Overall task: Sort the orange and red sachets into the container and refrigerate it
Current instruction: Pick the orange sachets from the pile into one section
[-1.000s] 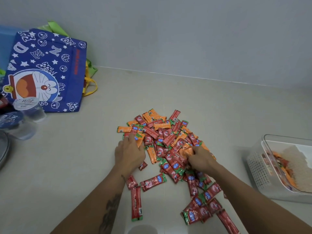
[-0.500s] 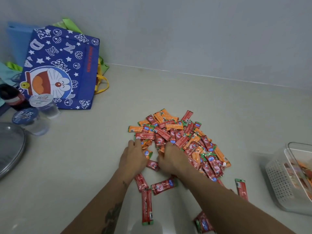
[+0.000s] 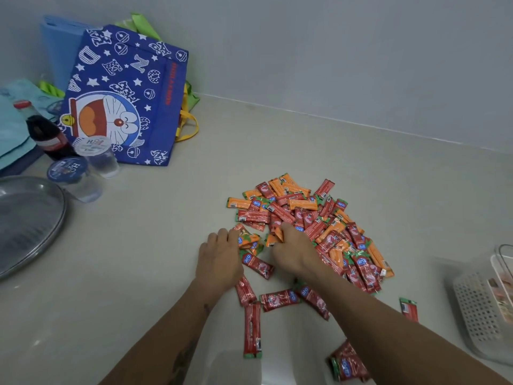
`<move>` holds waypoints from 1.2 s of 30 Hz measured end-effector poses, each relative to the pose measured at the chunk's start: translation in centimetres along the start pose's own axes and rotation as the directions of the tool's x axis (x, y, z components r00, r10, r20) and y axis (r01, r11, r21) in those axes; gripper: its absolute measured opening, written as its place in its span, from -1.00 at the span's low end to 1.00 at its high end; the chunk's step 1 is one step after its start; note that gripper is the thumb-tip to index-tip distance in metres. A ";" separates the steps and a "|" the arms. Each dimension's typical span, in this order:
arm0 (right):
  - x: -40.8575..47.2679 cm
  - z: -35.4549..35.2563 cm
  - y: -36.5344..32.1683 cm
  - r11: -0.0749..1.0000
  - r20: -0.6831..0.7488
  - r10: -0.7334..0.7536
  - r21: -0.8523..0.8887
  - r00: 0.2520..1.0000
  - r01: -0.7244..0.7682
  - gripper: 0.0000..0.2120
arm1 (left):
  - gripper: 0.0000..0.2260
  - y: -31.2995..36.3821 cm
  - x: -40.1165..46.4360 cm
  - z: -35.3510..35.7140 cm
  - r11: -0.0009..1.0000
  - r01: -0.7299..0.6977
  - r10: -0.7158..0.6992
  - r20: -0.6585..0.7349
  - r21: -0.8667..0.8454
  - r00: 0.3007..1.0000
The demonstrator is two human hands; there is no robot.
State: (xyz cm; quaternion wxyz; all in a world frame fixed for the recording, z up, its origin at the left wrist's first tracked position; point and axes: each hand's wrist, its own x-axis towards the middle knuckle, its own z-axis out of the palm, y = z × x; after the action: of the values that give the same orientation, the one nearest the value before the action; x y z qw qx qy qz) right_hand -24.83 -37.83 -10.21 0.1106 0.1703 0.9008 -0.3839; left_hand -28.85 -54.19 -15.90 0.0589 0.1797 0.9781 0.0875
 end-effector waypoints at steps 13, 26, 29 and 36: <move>3.0 4.8 -2.7 0.889 0.045 -0.067 -0.451 0.997 0.080 -0.53 | -0.72 -3.6 -1.5 -0.2 0.982 0.096 -0.076 -0.128 0.162 0.989; -1.9 -1.5 0.3 0.999 0.181 -0.039 0.027 0.983 0.035 -0.90 | -0.78 -2.6 -0.3 -1.4 0.987 0.025 -0.022 -0.020 0.160 1.000; -4.2 -4.5 2.2 0.996 0.214 0.028 0.077 0.976 -0.045 -0.91 | -0.74 -0.7 -0.3 -3.1 0.998 -0.014 0.013 0.018 0.063 1.000; -9.7 -10.5 6.9 0.979 0.031 0.097 0.176 0.995 -0.101 -0.88 | -0.75 6.6 -3.3 -5.7 0.948 -0.271 0.263 -0.070 -0.166 0.962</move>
State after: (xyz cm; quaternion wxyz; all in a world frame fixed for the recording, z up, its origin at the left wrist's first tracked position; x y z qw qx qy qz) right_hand -13.91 -27.81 -4.36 0.1242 0.2196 0.8522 -0.4583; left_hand -24.40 -50.18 -8.75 0.0390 0.3025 0.9344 0.1841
